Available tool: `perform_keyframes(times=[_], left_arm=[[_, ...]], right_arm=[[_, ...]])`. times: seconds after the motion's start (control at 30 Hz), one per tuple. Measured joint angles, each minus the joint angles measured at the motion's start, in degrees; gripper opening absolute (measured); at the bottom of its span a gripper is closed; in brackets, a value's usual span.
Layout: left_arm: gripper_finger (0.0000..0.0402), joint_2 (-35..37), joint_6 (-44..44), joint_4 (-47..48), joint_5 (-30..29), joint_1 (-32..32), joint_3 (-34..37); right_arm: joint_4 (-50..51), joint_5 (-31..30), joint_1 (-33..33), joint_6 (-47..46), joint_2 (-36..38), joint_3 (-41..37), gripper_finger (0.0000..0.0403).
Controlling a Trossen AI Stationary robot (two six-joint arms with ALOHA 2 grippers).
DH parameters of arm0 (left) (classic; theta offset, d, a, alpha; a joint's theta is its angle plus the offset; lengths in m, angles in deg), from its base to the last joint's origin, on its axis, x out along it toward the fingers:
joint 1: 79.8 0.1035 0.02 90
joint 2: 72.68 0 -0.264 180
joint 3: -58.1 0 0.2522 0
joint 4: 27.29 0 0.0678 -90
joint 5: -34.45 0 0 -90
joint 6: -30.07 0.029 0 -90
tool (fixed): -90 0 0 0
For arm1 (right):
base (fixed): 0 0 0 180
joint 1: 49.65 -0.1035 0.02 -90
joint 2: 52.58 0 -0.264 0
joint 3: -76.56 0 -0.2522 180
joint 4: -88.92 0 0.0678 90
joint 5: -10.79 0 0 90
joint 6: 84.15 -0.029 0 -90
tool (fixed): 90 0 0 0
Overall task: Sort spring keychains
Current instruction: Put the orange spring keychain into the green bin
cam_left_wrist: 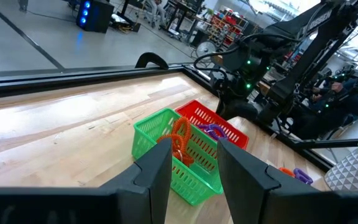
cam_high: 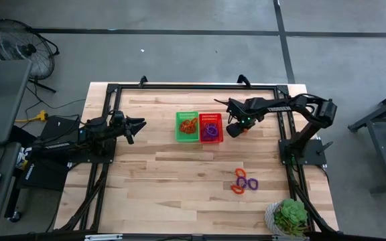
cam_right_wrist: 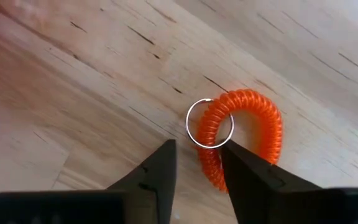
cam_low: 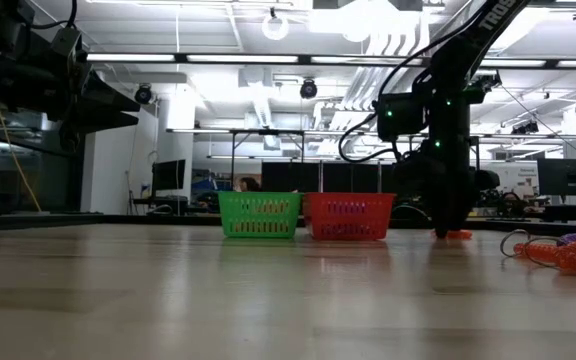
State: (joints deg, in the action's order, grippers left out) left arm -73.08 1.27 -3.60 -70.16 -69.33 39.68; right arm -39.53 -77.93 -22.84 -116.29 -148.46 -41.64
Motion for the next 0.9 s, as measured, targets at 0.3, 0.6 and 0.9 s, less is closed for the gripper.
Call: perform_keyframes(times=[0.3,0.6,0.9], left_arm=[[0.0126,0.0,0.0,0.0,0.0,0.0,0.0],[0.0126,0.0,0.0,0.0,0.0,0.0,0.0],[0.0126,0.0,0.0,0.0,0.0,0.0,0.0]], right_arm=[[0.0,0.6,0.0,-0.4,-0.1,-0.1,0.0073],[0.1,0.5,-0.1,-0.5,-0.1,-0.1,0.0031],[0.4,0.4,-0.1,-1.3,-0.2,0.1,0.003]])
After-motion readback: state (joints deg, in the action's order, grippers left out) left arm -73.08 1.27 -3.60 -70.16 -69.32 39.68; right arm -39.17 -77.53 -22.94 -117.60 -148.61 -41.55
